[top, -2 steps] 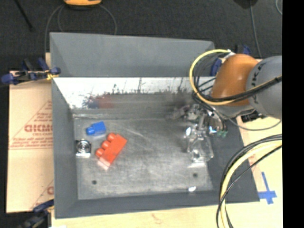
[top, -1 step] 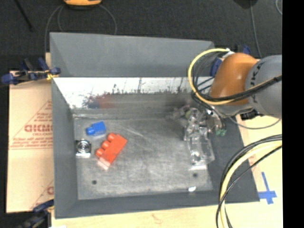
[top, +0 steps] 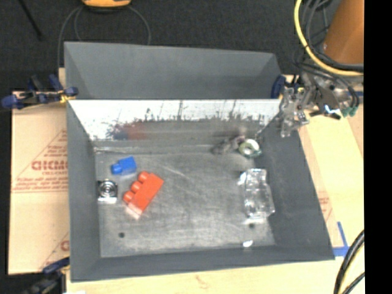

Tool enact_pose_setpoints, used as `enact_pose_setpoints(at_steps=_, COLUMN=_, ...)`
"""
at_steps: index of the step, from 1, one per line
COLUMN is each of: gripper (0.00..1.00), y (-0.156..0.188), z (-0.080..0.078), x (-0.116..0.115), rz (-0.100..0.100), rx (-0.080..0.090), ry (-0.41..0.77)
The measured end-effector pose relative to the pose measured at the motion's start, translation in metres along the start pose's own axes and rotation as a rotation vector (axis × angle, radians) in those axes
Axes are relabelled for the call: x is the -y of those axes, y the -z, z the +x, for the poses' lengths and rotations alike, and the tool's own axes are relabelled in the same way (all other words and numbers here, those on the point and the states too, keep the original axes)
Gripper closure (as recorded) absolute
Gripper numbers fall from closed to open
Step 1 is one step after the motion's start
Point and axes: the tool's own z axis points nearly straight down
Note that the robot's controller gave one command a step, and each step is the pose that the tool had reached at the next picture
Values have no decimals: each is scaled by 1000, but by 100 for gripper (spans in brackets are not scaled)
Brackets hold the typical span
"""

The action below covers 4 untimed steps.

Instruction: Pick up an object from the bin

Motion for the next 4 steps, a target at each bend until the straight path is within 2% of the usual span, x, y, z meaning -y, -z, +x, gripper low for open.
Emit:
enact_pose_setpoints(at_steps=1, gripper=100, y=-134, z=-9, x=-23, rz=-9, rx=-14, ry=251)
enact_pose_setpoints(at_steps=2, gripper=100, y=-169, z=56, x=0, rz=-10, rx=-16, ry=322)
enact_pose_setpoints(at_steps=3, gripper=100, y=-141, z=38, x=5, rz=-7, rx=-5, ry=661)
enact_pose_setpoints(at_steps=4, gripper=100, y=-185, z=43, x=2, rz=-8, rx=-5, ry=1001)
